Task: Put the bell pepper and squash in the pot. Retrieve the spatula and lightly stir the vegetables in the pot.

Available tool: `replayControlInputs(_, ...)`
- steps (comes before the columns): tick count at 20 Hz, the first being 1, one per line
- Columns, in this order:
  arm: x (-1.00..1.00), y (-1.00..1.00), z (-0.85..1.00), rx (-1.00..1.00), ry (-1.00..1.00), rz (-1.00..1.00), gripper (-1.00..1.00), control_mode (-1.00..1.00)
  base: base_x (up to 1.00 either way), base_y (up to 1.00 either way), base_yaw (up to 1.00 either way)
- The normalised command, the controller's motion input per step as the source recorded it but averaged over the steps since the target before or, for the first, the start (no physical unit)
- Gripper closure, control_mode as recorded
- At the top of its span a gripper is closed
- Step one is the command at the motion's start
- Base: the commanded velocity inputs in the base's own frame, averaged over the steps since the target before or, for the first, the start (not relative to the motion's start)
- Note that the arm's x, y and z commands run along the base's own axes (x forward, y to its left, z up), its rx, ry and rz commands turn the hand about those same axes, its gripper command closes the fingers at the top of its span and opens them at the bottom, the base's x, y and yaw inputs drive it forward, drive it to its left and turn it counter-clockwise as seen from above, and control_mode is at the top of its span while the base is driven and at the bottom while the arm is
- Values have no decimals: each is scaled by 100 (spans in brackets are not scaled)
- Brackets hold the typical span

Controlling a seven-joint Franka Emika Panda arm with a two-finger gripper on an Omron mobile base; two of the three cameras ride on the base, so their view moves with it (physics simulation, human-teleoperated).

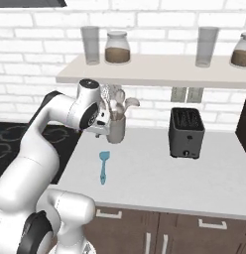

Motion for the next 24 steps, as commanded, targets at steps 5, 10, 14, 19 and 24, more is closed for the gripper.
replayControlInputs(5,0,0,-4,0,0,0,-100,-100,3,-11,0)
replayControlInputs(10,-4,1,-40,-3,9,0,-100,-100,0,0,0)
replayControlInputs(14,3,21,-79,-4,16,0,-100,-100,0,0,0)
replayControlInputs(19,6,13,-100,0,0,2,-100,-100,0,0,0)
replayControlInputs(24,13,0,-94,-5,-1,1,-100,-100,0,0,0)
